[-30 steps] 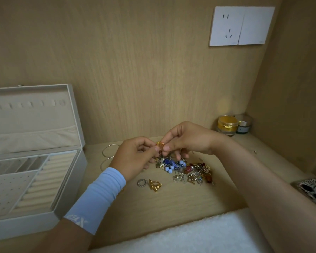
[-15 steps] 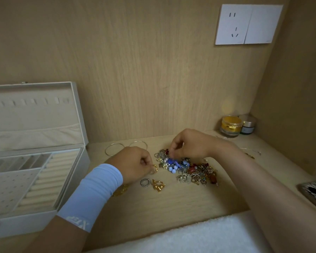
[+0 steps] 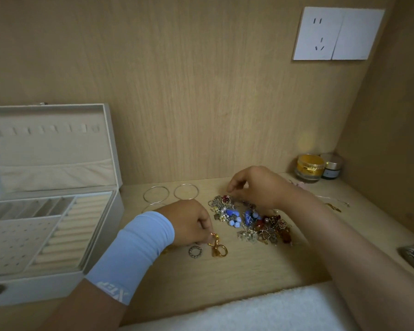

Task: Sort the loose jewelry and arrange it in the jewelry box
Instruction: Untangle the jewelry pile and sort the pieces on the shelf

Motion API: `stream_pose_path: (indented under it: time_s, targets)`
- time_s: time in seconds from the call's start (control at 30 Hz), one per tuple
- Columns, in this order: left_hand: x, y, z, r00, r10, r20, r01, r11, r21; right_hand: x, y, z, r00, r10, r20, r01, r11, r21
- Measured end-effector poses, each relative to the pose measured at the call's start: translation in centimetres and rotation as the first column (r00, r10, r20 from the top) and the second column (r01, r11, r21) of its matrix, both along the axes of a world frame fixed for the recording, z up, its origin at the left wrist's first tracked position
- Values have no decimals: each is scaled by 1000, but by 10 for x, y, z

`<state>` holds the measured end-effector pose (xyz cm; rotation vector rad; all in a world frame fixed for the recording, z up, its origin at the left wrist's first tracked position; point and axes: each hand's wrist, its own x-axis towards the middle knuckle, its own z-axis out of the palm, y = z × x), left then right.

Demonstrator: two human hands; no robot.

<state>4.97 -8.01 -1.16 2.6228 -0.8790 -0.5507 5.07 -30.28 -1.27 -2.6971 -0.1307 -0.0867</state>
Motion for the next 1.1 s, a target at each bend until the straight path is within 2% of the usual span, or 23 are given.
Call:
stream_pose_path:
  time_s: [0.13, 0.3, 0.47, 0.6, 0.67, 0.73, 0.8, 0.9, 0.97, 1.0, 1.03, 1.07, 1.1]
  targets:
    - [0, -3, -3, 999, 18, 51, -17, 1000, -12, 0, 8, -7, 999, 39, -36, -43, 991, -125]
    - [3, -3, -8, 991, 55, 125, -42, 994, -104, -1, 10, -7, 994, 86, 68, -62, 955, -291]
    - [17, -13, -6, 960, 225, 168, -147, 913, -381, 0, 13, -8, 984, 152, 87, -121, 949, -291]
    - [30, -33, -7, 962, 216, 168, -139, 914, -381, -1, 7, -7, 981, 167, 94, -128, 936, -329]
    - [36, -40, -8, 966, 214, 142, -142, 907, -396, -1, 3, -7, 985, 126, 121, -94, 966, -239]
    - [42, -44, -9, 968, 220, 118, -148, 887, -438, 2, -4, -8, 987, 67, 148, -61, 997, -47]
    - [46, -44, -10, 969, 234, 85, -155, 834, -529, 5, -7, -6, 989, 40, 140, -65, 982, 179]
    - [50, -40, -7, 959, 272, 79, -154, 735, -660, 5, 0, -2, 997, 39, 73, -71, 853, 518]
    - [53, -36, -3, 942, 319, 108, -156, 698, -699, 5, 10, -2, 998, 31, 57, -60, 756, 652]
    - [55, -32, -1, 932, 343, 120, -163, 691, -704, 6, 15, -2, 997, 9, 73, -56, 733, 678]
    - [55, -28, 2, 925, 359, 122, -175, 689, -703, 7, 19, -5, 994, -27, 106, -49, 754, 655]
    - [55, -24, 3, 924, 364, 114, -188, 695, -694, 8, 21, -6, 987, -54, 154, -42, 826, 563]
    - [53, -20, 4, 928, 358, 103, -201, 715, -670, 8, 23, -8, 980, -46, 194, -38, 913, 407]
